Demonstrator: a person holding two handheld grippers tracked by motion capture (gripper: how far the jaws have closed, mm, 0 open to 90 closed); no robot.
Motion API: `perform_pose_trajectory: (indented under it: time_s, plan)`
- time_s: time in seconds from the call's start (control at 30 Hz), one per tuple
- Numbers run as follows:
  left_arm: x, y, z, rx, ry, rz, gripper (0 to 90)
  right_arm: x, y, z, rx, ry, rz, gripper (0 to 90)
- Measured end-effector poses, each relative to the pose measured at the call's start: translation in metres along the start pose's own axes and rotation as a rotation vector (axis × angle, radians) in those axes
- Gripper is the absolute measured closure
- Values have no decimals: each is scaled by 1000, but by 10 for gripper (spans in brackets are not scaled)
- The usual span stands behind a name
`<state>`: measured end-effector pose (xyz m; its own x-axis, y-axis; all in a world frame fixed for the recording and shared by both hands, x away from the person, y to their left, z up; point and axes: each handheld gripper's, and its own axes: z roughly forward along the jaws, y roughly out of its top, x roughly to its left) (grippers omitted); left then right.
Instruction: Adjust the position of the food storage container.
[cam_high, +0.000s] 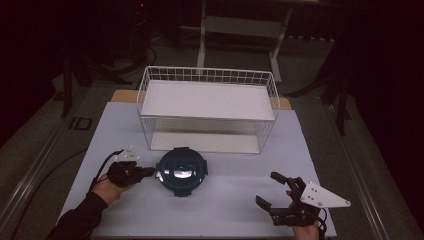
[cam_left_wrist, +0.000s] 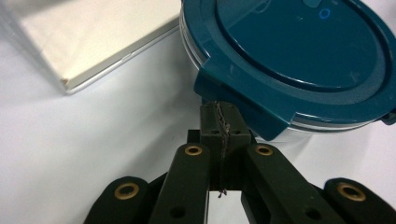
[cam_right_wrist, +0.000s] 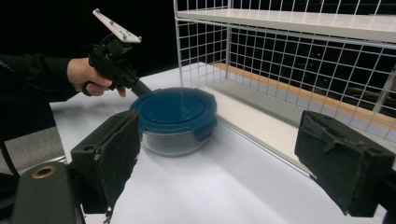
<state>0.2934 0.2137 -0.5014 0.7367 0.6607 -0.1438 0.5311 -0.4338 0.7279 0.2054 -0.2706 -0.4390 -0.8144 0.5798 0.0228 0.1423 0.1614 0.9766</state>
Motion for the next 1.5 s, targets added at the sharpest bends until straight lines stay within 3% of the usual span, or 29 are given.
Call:
perform_pose_trajectory:
  time_s: [0.3,0.4,0.63,0.77,1.17,1.3,1.5]
  plan:
    - [-16,16,18,-10,-53,32,900,1,-1,2,6,8,1,138]
    - [-20,23,21,-9,-48,47,900,0,-1,3,6,8,4,138]
    - [-25,31,30,1,-83,47,900,0,-2,6,18,15,9,138]
    - [-31,37,36,11,-77,70,900,0,-2,7,20,16,10,138]
    - [-38,50,53,7,-91,75,900,1,-3,8,25,16,4,139]
    - [-43,56,59,15,-92,99,900,-1,-3,7,22,8,4,140]
    - [-48,62,66,12,-90,102,900,-2,-4,7,26,6,5,139]
